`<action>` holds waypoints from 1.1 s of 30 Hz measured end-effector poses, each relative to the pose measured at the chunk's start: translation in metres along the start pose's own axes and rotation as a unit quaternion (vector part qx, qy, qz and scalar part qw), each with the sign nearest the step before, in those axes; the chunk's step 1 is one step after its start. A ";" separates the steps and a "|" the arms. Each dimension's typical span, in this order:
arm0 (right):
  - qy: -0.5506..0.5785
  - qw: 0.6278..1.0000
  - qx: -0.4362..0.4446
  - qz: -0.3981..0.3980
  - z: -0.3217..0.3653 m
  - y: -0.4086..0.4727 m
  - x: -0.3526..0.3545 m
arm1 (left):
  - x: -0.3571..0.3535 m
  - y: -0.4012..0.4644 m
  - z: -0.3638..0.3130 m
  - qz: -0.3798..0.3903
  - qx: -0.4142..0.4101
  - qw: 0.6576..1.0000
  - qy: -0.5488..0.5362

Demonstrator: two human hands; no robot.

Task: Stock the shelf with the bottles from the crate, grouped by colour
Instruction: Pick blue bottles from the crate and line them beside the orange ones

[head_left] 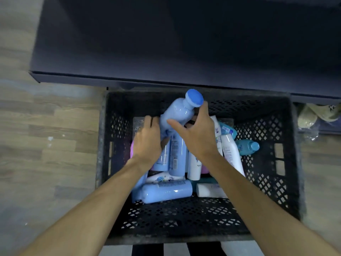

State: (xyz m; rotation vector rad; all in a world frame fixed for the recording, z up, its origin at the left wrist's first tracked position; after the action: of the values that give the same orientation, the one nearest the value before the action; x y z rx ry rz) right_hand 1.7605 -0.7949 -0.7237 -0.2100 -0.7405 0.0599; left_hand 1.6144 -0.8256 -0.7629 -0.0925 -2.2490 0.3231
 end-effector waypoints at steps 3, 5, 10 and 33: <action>-0.067 0.996 0.067 0.003 0.042 -0.014 0.046 | 0.039 -0.017 -0.036 -0.015 -0.026 0.995 -0.092; -0.108 0.989 0.104 0.012 0.074 -0.023 0.079 | 0.070 -0.024 -0.063 -0.034 -0.035 0.991 -0.128; -0.158 0.971 0.181 0.006 0.168 -0.040 0.158 | 0.164 -0.046 -0.129 -0.076 -0.073 0.983 -0.152; -0.033 0.842 0.473 -0.256 0.597 -0.147 0.445 | 0.593 -0.139 -0.384 -0.357 -0.373 0.828 -0.221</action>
State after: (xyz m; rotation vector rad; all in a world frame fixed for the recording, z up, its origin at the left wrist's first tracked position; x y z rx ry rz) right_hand 1.6825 -0.7809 0.0308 0.9469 -0.7374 -0.0819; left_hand 1.5317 -0.7794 -0.0489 0.4562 -2.5326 -1.0430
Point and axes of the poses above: each hand's wrist, its own y-axis towards the middle knuckle, its own x-axis out of the back of the hand, z = x × y, the point moved 2 cm from there along y, towards the middle knuckle, and after that the axes turned 14 degrees about -y, right-handed, at the moved point
